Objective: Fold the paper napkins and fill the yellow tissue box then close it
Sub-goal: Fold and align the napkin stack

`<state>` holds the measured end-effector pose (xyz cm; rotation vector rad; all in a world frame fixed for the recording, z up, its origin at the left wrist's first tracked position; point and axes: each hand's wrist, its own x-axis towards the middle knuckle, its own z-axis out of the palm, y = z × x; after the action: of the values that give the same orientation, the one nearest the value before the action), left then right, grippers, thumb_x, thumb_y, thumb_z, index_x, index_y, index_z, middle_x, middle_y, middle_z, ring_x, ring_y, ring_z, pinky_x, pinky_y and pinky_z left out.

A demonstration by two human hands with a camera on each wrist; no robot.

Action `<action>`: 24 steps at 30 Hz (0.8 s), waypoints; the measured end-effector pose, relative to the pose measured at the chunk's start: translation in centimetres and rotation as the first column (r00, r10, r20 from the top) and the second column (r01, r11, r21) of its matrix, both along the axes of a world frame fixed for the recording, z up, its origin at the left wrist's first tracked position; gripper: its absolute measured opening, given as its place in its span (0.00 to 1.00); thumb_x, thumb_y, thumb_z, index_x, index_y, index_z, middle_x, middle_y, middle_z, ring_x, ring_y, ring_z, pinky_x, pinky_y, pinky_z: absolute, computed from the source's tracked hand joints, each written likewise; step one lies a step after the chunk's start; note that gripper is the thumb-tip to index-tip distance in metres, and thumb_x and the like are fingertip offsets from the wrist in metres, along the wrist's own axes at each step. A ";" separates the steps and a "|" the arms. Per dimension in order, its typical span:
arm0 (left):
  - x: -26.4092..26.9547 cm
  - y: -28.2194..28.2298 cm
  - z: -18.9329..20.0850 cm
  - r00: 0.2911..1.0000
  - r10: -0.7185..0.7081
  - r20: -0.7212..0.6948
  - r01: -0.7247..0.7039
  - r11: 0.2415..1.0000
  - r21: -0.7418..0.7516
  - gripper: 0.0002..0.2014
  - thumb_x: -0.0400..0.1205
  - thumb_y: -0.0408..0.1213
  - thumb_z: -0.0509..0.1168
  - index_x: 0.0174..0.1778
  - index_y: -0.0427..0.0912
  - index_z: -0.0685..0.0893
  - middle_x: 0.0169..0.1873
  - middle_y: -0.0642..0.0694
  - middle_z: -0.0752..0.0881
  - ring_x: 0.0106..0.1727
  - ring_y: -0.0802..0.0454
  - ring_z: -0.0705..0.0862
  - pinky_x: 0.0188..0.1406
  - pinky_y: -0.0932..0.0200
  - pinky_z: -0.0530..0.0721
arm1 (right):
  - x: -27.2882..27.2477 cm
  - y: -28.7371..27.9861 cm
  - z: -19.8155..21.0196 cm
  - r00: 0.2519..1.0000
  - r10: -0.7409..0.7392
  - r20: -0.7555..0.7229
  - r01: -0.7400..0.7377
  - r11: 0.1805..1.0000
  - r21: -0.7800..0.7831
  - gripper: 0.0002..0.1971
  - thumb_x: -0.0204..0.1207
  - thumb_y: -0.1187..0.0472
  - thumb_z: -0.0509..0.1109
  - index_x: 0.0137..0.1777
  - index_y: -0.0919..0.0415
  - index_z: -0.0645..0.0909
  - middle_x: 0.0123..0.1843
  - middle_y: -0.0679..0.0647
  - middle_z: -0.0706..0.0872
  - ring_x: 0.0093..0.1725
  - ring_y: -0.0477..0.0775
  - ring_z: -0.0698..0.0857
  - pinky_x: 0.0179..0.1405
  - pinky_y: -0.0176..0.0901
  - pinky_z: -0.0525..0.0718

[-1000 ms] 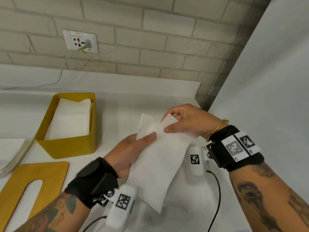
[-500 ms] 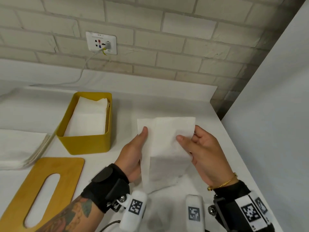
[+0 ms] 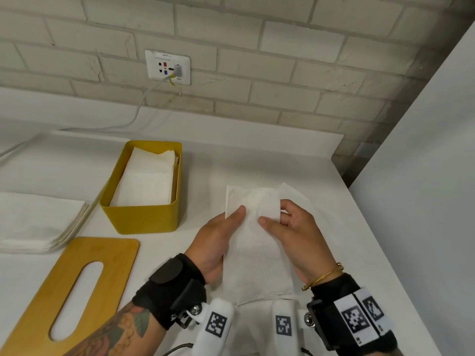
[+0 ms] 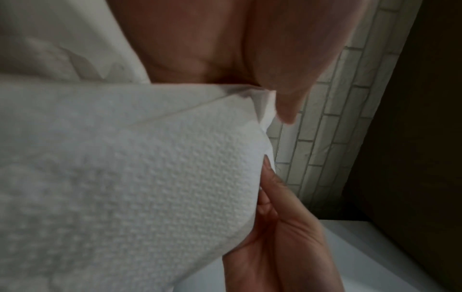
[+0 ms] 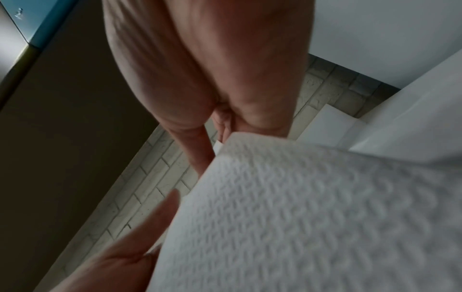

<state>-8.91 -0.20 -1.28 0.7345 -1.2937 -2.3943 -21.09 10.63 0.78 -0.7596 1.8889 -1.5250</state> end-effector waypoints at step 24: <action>2.0 -4.0 0.4 0.929 0.369 -0.005 -0.368 0.928 0.048 0.13 0.88 0.45 0.64 0.64 0.44 0.86 0.56 0.46 0.93 0.55 0.51 0.93 0.55 0.50 0.84 | -17.5 2.8 -1.0 0.927 -0.128 -0.353 0.302 0.813 0.498 0.04 0.80 0.61 0.73 0.50 0.61 0.87 0.54 0.60 0.91 0.54 0.59 0.91 0.62 0.54 0.89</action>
<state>-6.91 -4.19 -0.92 0.8855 -0.9915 -2.1248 -38.63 13.44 -0.18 -0.5389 2.5588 -0.9226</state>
